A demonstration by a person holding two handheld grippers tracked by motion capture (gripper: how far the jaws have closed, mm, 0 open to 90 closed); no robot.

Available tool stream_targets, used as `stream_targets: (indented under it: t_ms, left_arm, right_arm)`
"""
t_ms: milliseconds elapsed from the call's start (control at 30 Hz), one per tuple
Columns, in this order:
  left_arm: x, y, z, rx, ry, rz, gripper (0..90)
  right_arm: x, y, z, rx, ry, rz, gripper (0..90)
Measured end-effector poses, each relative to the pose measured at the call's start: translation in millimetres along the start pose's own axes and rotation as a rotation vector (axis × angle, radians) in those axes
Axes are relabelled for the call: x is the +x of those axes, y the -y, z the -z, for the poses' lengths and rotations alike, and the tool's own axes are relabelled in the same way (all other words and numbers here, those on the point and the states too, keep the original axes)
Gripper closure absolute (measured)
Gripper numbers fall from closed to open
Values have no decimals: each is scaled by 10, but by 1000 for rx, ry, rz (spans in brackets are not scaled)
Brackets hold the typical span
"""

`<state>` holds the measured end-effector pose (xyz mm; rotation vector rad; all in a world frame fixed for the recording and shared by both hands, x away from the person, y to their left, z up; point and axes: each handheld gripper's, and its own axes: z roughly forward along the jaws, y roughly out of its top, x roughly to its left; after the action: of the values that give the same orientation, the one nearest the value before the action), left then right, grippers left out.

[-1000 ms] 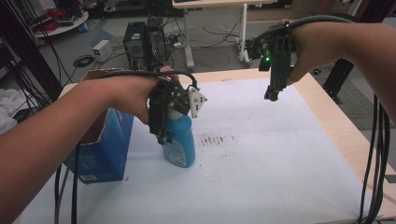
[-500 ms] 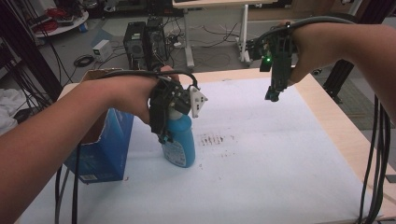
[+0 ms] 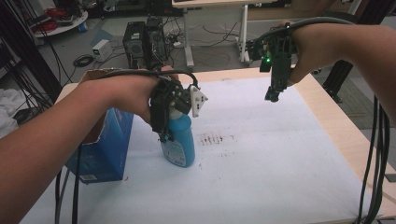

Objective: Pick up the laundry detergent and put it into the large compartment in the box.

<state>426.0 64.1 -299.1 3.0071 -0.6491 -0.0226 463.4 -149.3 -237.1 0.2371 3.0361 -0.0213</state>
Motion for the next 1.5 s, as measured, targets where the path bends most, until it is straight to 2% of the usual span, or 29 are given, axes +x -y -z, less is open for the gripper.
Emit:
stream_targets:
  t_ms: [133,233,400,600,633,700,733,767,833,867,933,967,1100,1300,1500]
  left_arm:
    - [10,-8,4,-3,-2,45,377]
    - [-4,-18,10,20,-6,59,381]
    - [-25,-19,58,20,-10,58,383]
    - [-96,8,377,-9,-25,89,383]
    - [-96,8,377,-9,-25,89,383]
    - [-141,6,512,2,-26,103,383]
    - [-141,6,512,2,-26,103,383]
    - [-174,3,598,15,-31,115,383]
    - [-181,4,646,25,-31,120,383]
    - [-188,13,734,38,-30,153,383]
    - [-188,13,734,38,-30,153,382]
    - [-188,44,834,46,-26,196,382]
    - [-176,113,952,37,-12,271,382]
    - [-182,250,1155,20,13,422,382]
    - [-219,341,1336,25,-2,532,382]
  right_arm:
    - [0,-6,7,-6,-1,-1,41]
    - [8,-14,6,-3,-2,4,41]
    - [19,-12,6,1,-1,8,41]
    - [19,1,16,1,1,11,41]
    - [24,-1,18,0,1,8,41]
    - [28,-5,23,-2,2,11,41]
    - [30,-7,25,-2,4,11,41]
    - [33,-9,26,-4,4,11,41]
    - [37,-14,26,-7,4,14,41]
    - [39,-16,24,-8,5,16,41]
    - [44,-18,26,-7,5,16,41]
    - [49,-20,31,-9,6,21,41]
    - [68,-20,46,-11,10,24,41]
    - [81,-1,56,-13,11,22,41]
    - [83,-13,65,-14,11,23,41]
